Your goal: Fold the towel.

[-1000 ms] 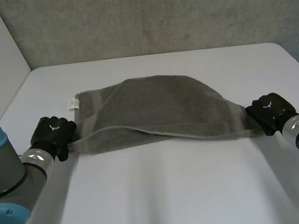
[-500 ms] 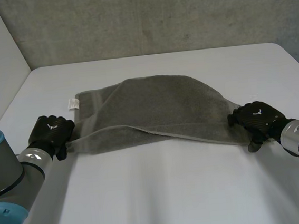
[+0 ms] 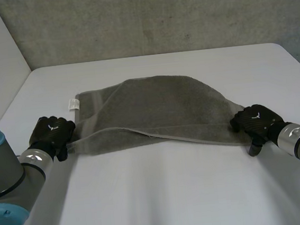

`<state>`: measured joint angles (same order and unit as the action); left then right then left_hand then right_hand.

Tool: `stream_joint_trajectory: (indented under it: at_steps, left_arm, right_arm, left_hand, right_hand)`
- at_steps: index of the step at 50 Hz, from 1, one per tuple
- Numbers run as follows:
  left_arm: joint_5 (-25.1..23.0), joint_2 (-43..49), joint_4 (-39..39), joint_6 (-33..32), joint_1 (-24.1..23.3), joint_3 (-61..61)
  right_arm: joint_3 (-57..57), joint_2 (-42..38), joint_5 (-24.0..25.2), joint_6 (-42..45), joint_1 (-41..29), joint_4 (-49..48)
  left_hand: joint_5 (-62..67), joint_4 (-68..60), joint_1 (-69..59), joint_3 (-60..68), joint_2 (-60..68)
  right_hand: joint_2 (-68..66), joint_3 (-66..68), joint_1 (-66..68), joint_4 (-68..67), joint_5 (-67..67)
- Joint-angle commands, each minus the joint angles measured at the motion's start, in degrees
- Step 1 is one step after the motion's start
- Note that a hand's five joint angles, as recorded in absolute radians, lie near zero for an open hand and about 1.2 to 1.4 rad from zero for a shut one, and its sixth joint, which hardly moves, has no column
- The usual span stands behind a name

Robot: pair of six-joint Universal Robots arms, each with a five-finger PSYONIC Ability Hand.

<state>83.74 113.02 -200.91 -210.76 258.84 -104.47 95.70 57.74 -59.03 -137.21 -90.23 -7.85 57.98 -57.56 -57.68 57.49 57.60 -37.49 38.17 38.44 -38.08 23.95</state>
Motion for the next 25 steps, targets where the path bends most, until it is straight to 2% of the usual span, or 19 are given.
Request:
stream_joint_trajectory:
  at_steps: [1,25]
  left_arm:
    - [0.02,0.01,-0.01,0.0,-0.01,0.06]
    - [-0.06,0.18,-0.01,0.0,-0.01,-0.03]
  right_arm:
    - [-1.3,-0.44,-0.73,-0.17,-0.21,-0.68]
    - [-4.73,-2.72,-2.05,-0.25,-0.74,-0.5]
  left_hand:
    - [-17.06,6.64,6.75,-6.57,-6.68]
    - [-17.06,6.64,6.75,-6.57,-6.68]
  right_hand:
    - [-2.87,2.19,1.92,-2.28,6.42]
    - [-2.87,2.19,1.92,-2.28,6.41]
